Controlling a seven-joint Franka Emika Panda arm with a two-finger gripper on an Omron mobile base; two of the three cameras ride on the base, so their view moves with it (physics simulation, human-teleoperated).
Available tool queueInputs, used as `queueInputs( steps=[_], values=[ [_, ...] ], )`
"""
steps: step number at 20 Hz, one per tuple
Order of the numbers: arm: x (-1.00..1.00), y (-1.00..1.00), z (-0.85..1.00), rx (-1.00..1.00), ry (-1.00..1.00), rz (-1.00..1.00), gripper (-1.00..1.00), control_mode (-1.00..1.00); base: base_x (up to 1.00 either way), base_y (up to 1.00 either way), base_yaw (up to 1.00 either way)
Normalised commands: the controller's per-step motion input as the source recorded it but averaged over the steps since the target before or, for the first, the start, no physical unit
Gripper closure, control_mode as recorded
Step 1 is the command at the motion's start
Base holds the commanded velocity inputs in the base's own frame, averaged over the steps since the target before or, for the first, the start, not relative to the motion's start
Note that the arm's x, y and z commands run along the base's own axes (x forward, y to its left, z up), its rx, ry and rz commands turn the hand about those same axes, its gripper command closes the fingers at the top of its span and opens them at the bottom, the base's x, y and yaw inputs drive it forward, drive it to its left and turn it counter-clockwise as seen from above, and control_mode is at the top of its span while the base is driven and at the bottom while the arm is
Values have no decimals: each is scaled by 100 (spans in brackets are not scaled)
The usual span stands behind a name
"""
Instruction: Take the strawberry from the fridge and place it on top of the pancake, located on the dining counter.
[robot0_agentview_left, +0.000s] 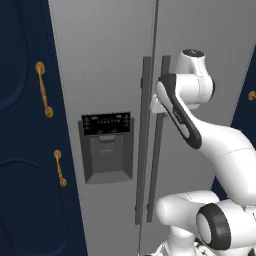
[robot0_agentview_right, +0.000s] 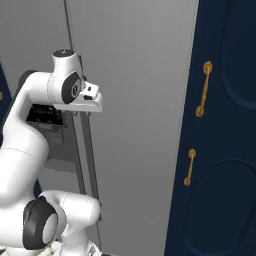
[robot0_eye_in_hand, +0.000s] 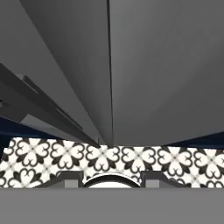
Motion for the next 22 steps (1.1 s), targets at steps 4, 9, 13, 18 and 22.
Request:
queueInputs(
  steps=[4, 9, 13, 18, 22],
  values=[
    [0, 0, 0, 0, 0, 0, -100, 100, -12, 0, -1],
    [0, 0, 0, 0, 0, 0, -100, 100, -31, 10, -6],
    [0, 0, 0, 0, 0, 0, -100, 100, -16, 59, -7],
    [0, 0, 0, 0, 0, 0, -100, 100, 0, 16, 0],
    [0, 0, 0, 0, 0, 0, -100, 100, -36, 0, -3]
  ],
)
